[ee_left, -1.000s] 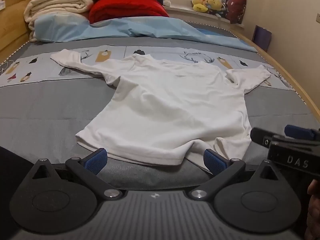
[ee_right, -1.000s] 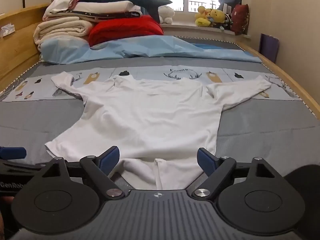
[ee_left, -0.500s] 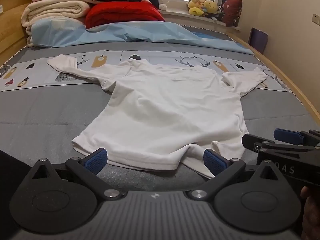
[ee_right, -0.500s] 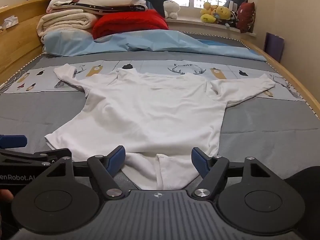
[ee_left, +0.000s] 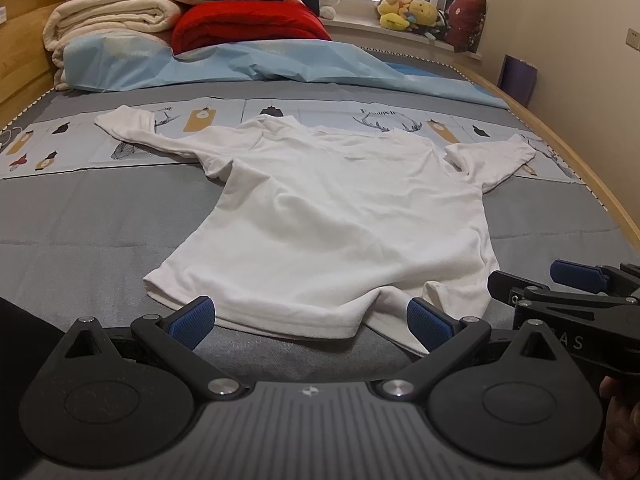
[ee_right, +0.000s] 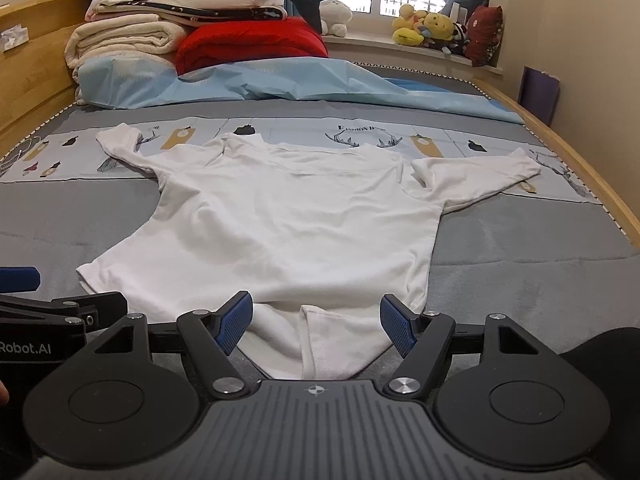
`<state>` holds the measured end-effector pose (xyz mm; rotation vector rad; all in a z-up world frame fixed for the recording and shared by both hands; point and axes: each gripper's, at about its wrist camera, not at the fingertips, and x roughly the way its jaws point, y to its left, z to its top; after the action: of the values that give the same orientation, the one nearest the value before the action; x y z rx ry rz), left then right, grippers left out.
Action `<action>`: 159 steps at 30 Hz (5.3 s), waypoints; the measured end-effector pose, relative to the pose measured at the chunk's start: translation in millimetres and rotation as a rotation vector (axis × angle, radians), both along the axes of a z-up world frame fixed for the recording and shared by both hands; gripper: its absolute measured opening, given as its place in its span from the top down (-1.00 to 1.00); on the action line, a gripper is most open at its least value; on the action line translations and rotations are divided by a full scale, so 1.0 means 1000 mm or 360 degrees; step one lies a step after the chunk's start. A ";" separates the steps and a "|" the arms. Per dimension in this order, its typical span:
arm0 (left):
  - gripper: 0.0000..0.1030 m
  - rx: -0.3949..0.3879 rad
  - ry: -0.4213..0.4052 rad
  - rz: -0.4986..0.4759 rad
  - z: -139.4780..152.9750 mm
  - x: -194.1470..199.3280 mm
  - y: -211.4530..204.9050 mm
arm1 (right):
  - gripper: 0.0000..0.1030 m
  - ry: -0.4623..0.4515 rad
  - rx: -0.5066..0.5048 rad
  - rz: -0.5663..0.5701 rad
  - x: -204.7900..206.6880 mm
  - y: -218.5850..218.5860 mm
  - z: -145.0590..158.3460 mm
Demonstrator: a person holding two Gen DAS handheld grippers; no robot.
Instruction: Fold small clothes
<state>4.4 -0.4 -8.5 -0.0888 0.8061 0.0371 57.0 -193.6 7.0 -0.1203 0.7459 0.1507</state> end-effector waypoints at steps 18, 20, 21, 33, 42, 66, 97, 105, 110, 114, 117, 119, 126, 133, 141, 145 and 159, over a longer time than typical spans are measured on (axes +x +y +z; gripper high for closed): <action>-0.99 0.0009 0.0034 -0.0007 -0.005 0.004 -0.002 | -0.41 0.0061 -0.0009 0.0005 0.002 0.003 -0.008; -0.99 0.0008 0.0033 -0.0006 -0.005 0.003 -0.002 | -0.41 0.0065 -0.0012 0.0002 0.002 0.003 -0.008; -0.99 0.0008 0.0033 -0.0006 -0.005 0.003 -0.002 | -0.42 0.0067 -0.0012 0.0001 0.002 0.003 -0.008; -0.99 0.0011 0.0036 -0.0005 -0.005 0.004 -0.003 | -0.43 0.0068 -0.0012 -0.0003 0.002 0.003 -0.009; -0.99 0.0009 0.0036 -0.0006 -0.006 0.003 -0.002 | -0.44 0.0070 -0.0012 -0.0002 0.002 0.003 -0.010; -0.99 -0.0041 0.0038 0.0039 -0.003 0.003 0.005 | -0.43 0.0047 0.0125 -0.0189 0.014 -0.030 -0.005; 0.32 -0.0060 0.0030 0.0054 -0.048 0.351 0.117 | -0.03 0.0125 0.0226 -0.0258 0.360 -0.106 -0.110; -0.16 -0.0168 0.0051 0.0162 -0.104 0.434 0.150 | -0.04 0.0160 0.0115 -0.0195 0.406 -0.093 -0.162; -0.48 -0.0171 0.0043 0.0189 -0.124 0.473 0.161 | -0.04 0.0063 0.0093 -0.0248 0.414 -0.085 -0.167; -0.53 -0.0117 0.0105 0.0054 -0.142 0.494 0.157 | 0.43 -0.0016 0.0077 -0.0199 0.420 -0.078 -0.169; 0.03 0.0029 0.0030 -0.0101 -0.149 0.491 0.148 | 0.51 -0.0031 0.0130 -0.0248 0.428 -0.077 -0.173; 0.47 0.0001 0.0000 -0.0165 -0.149 0.490 0.149 | 0.63 -0.0037 0.0162 -0.0260 0.437 -0.075 -0.174; 0.93 -0.0013 -0.0039 -0.0017 -0.147 0.504 0.174 | 0.75 -0.0096 0.0185 -0.0189 0.478 -0.057 -0.180; 0.93 -0.0004 -0.0042 0.0037 -0.145 0.512 0.179 | 0.75 -0.0106 0.0252 -0.0239 0.523 -0.041 -0.184; 0.93 0.0118 -0.0096 0.0088 -0.147 0.525 0.181 | 0.74 -0.0126 0.0230 -0.0214 0.525 -0.041 -0.184; 0.91 0.0048 -0.0118 0.0161 -0.134 0.535 0.182 | 0.52 -0.0047 0.0204 -0.0243 0.515 -0.048 -0.173; 0.47 -0.0060 -0.0055 0.0032 -0.011 0.360 0.157 | 0.35 0.0391 0.0299 0.0033 0.348 -0.078 -0.100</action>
<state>364.1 156.9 -19.4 -0.1331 0.7715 0.0393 405.2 -271.4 -92.8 0.0707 0.9713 0.2575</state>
